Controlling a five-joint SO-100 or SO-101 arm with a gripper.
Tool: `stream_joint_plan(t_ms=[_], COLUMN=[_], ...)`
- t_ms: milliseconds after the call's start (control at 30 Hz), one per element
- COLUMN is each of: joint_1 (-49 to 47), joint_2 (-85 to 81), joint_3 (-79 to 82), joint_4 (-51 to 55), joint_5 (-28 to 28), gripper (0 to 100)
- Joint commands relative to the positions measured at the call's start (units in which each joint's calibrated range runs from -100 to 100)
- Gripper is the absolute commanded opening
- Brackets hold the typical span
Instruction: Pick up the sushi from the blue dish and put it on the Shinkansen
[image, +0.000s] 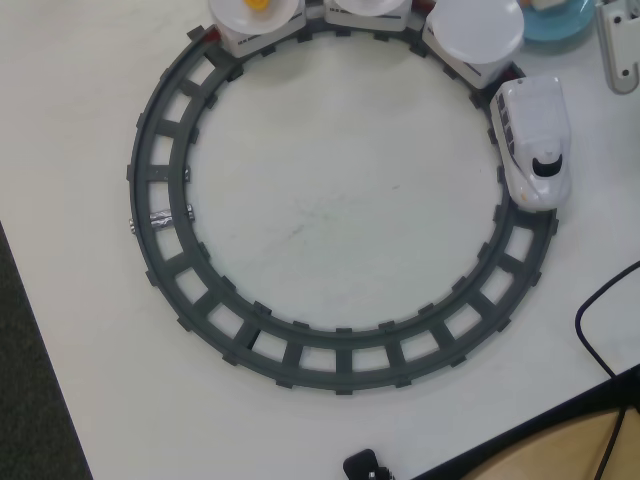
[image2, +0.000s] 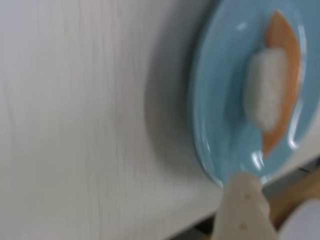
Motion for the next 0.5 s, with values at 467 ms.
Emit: stream_joint_plan(t_ms=[467], joint_1=[-1.0], joint_2=[29.3], joint_3=[-40.9], joint_4=[12.4], joint_5=[-0.2], gripper=[23])
